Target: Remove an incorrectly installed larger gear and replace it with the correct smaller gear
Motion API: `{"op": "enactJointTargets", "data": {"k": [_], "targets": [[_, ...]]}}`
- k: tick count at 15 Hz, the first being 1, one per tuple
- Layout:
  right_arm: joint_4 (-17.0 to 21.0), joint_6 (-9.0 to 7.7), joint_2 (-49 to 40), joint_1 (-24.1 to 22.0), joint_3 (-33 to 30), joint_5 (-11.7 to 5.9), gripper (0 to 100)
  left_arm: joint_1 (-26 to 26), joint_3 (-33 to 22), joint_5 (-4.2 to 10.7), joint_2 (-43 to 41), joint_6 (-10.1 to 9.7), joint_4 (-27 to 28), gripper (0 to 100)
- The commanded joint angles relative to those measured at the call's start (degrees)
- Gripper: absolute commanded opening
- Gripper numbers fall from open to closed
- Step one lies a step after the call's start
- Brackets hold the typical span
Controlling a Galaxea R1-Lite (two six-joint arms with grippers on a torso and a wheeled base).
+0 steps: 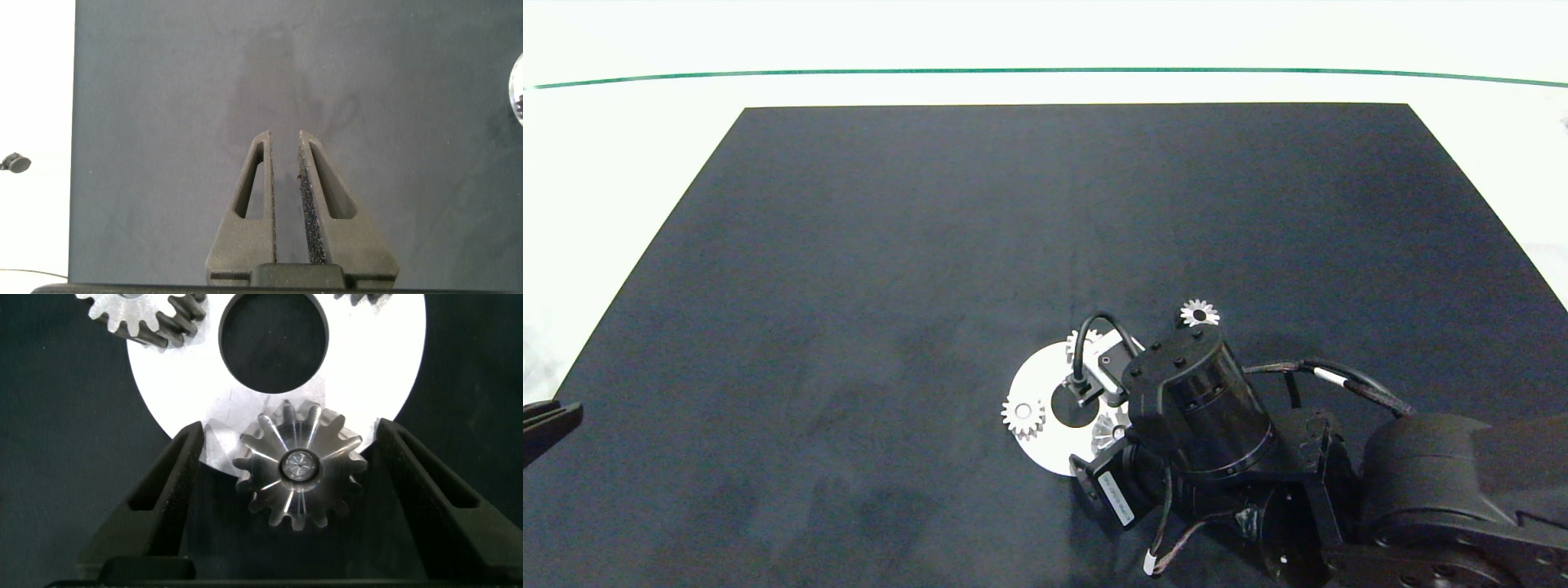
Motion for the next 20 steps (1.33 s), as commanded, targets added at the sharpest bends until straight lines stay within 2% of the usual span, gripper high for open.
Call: {"op": "enactJointTargets", "data": {"k": [1, 4, 20], "targets": [[-0.21, 0.11, 0.57, 0.04, -0.07, -0.12, 79, -0.01, 0.01, 0.03, 0.05, 0.03, 0.07, 16], [-1.35, 0.64, 1.36, 0.04, -0.07, -0.21, 73, -0.01, 0.01, 0.03, 0.05, 0.03, 0.07, 16], [-1.18, 0.55, 1.36, 0.04, 0.02, -0.3, 42, -0.01, 0.1, 0.03, -0.04, 0.29, 0.07, 16]]}}
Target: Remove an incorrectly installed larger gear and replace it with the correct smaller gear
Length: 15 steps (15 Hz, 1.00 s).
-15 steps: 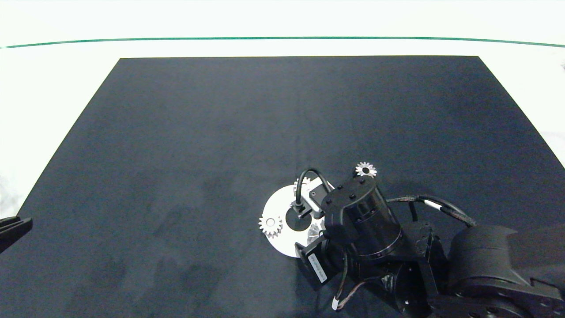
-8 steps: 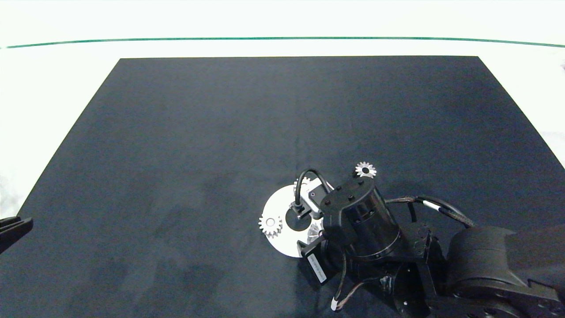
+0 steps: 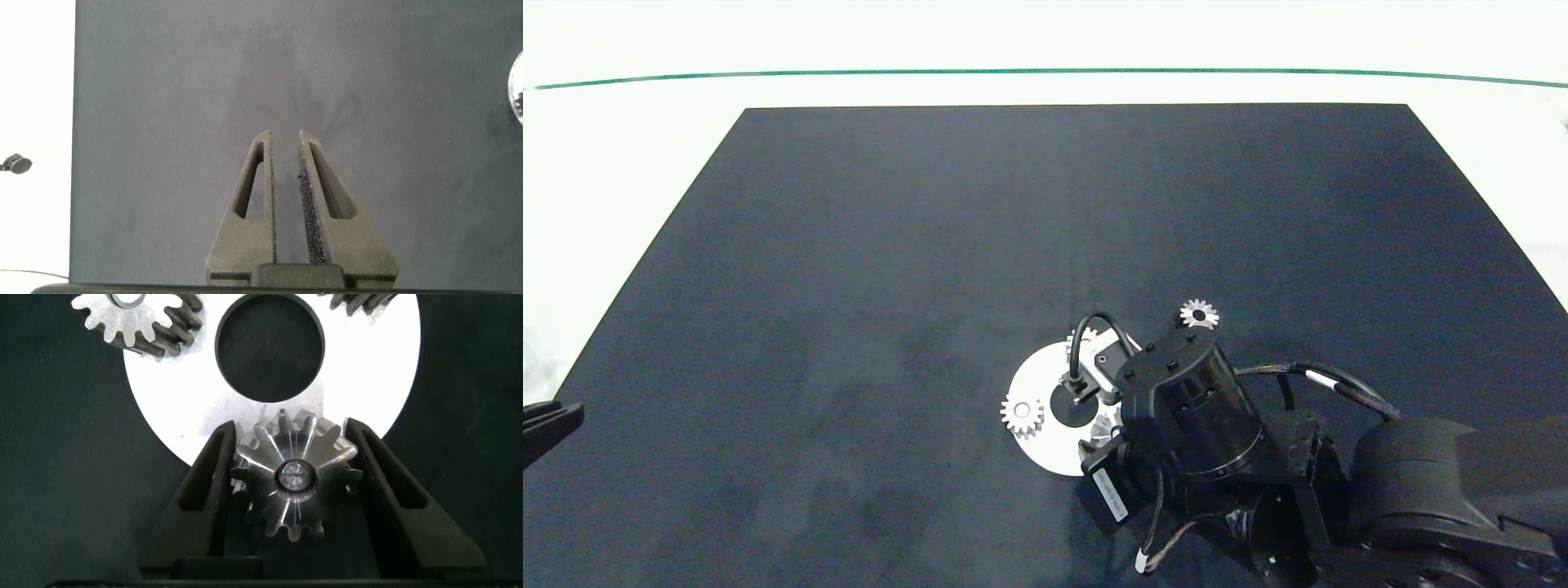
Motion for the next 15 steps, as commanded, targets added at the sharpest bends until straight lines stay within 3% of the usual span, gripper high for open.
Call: {"op": "enactJointTargets", "data": {"k": [1, 15], "targets": [[-0.08, -0.01, 0.26, 0.04, 0.09, -0.09, 40, -0.01, 0.0, 0.06, -0.04, 0.05, 0.11, 16], [1.85, -0.36, -3.78, 1.36, -0.08, -0.01, 40, -0.01, 0.17, 0.15, -0.13, 0.05, 0.46, 16]]}}
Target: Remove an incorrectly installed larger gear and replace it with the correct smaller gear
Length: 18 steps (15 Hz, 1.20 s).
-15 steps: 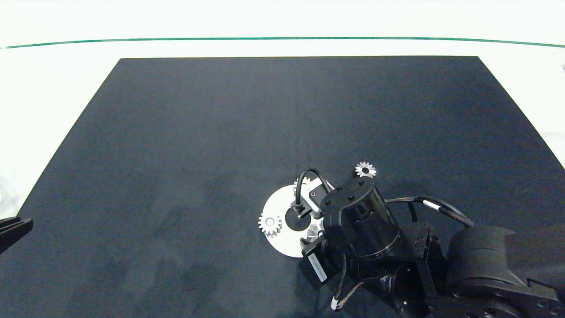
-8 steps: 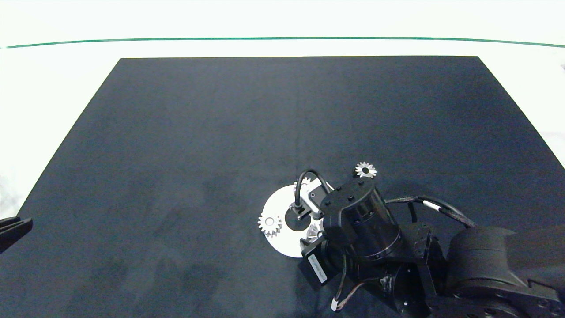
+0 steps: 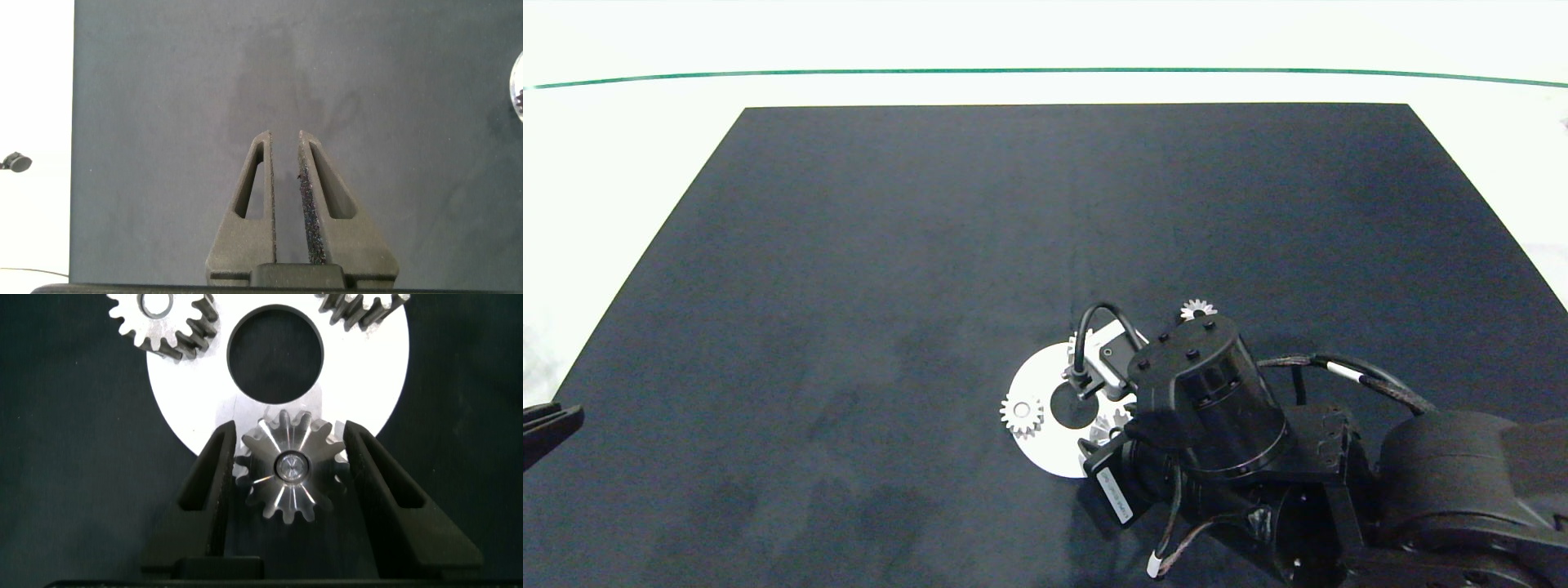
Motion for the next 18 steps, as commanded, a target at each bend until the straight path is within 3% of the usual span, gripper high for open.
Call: {"op": "enactJointTargets", "data": {"k": [1, 11, 12, 16, 18], "targets": [[0.52, 0.33, -1.04, 0.72, 0.37, -0.22, 40, -0.01, 0.11, 0.12, -0.19, 0.05, 0.12, 16], [0.96, 0.42, -0.69, 0.63, 0.28, -0.22, 40, -0.01, 1.08, 0.12, -0.28, 0.13, 0.12, 16], [0.96, 0.33, -0.69, 0.63, 0.28, -0.22, 100, -0.01, 0.99, 0.12, -0.28, 0.13, 0.12, 16], [0.7, 0.69, -0.42, 0.63, 0.11, -0.13, 100, -0.01, 0.99, 0.12, -0.28, 0.13, 0.12, 16], [0.61, 2.44, -0.25, 0.72, -0.16, -0.13, 100, -0.01, 0.99, 0.12, -0.37, 0.13, 0.12, 16]]}}
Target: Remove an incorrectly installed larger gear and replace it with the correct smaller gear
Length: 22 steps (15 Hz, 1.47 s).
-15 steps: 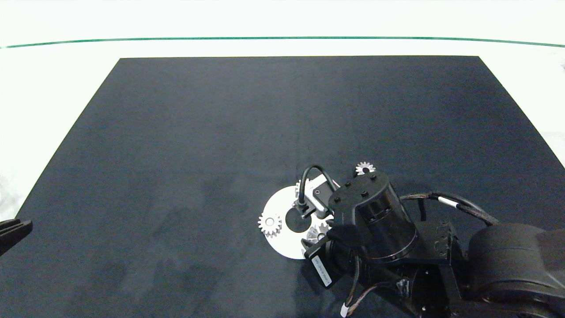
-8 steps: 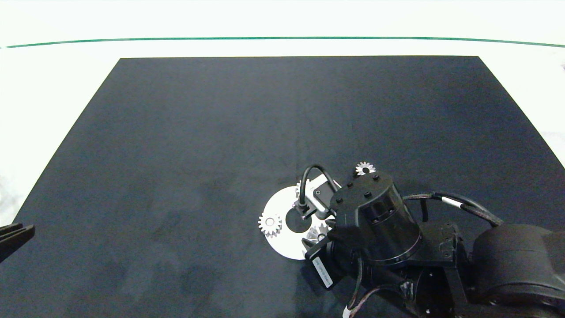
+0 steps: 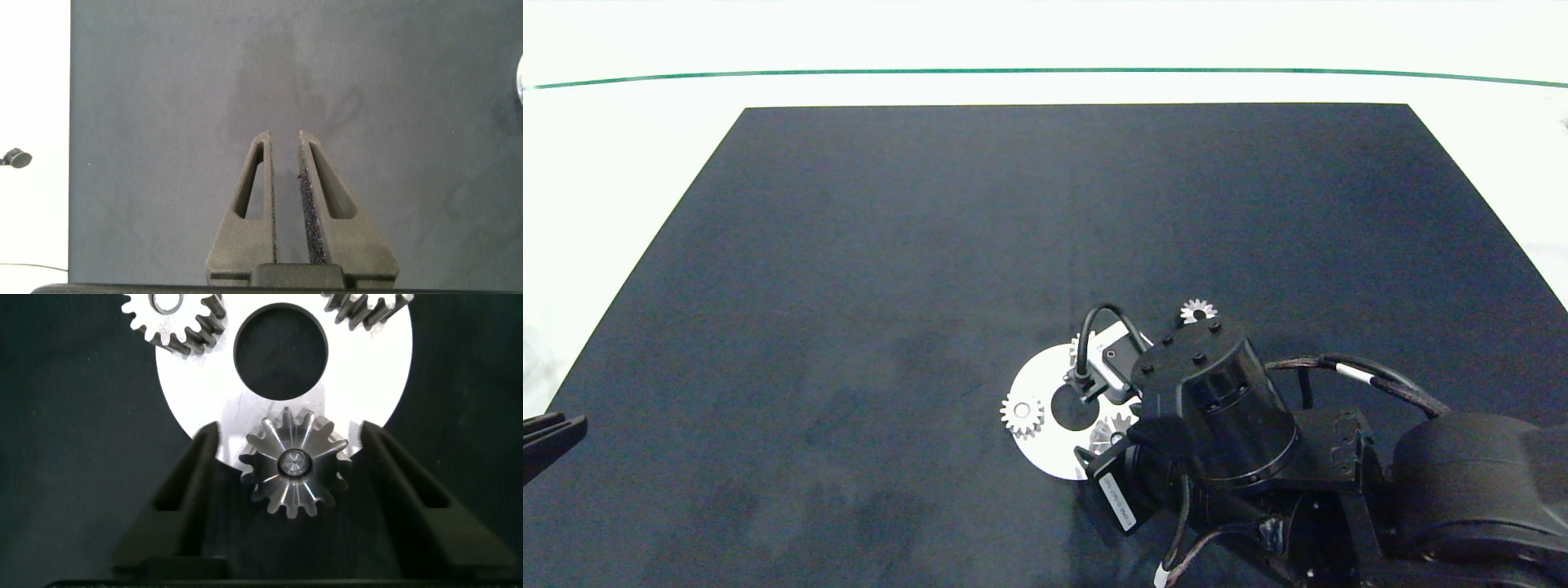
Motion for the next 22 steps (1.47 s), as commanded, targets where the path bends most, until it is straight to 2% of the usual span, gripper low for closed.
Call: {"op": "enactJointTargets", "data": {"k": [1, 5, 18, 22], "targets": [[-0.13, 1.02, 0.31, 0.11, -0.38, -0.15, 100, -0.01, -0.01, 0.04, -0.19, 0.02, 0.07, 16], [-0.04, 2.34, 0.4, 0.11, -0.29, -0.06, 100, 0.08, -0.01, 0.04, -0.36, 0.02, 0.07, 16], [-0.04, 1.73, 2.25, -0.16, 0.33, -0.15, 100, 0.08, 0.08, 0.04, -0.72, 0.02, 0.07, 16], [0.05, 1.64, 2.25, -0.16, 0.15, -0.24, 94, -0.01, -0.01, 0.04, -0.8, 0.02, 0.07, 16]]}}
